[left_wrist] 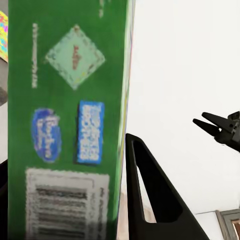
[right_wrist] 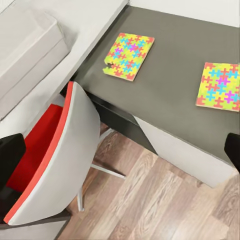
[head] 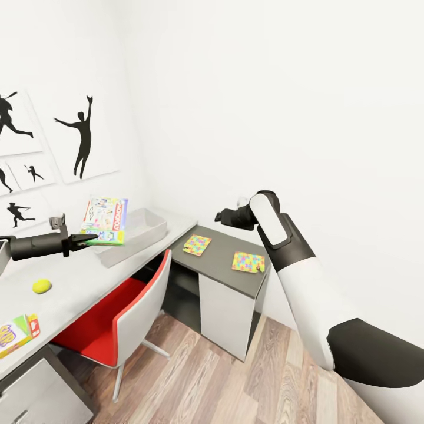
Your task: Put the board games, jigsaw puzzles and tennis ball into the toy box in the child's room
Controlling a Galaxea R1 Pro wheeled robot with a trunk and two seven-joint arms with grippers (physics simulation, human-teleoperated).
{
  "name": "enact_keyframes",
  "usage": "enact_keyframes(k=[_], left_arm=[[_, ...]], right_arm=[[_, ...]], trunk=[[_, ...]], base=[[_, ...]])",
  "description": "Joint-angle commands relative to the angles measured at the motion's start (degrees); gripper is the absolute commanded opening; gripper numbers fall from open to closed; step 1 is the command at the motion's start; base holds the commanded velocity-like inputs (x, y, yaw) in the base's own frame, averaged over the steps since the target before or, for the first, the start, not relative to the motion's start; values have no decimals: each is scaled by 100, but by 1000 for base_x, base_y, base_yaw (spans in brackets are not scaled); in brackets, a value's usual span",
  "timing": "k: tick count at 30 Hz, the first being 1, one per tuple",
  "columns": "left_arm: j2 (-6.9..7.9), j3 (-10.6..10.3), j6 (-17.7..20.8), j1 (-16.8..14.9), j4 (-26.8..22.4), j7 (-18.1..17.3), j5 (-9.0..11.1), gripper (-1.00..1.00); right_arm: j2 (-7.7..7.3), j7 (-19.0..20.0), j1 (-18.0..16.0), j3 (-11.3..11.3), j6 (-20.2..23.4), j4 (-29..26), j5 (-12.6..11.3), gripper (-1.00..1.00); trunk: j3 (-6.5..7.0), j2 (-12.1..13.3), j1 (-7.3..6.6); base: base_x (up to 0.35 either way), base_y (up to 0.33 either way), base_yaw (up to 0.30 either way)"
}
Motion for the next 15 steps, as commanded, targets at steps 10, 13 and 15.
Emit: enact_keyframes(k=[10, 13, 15], left_arm=[[-22, 18, 55, -7, 0, 1, 13, -100], [-20, 18, 55, -6, 0, 1, 14, -100], [-20, 18, 55, -7, -1, -2, 17, -100]], right_arm=[[0, -43, -6, 38, 18, -32, -61, 100], [0, -31, -6, 44, 19, -30, -61, 100], [0, -37, -6, 44, 19, -29, -62, 100]], trunk=[[8, -12, 5], [8, -12, 5], [8, -12, 5]], base=[[217, -144, 139], [231, -11, 7], [107, -5, 3]])
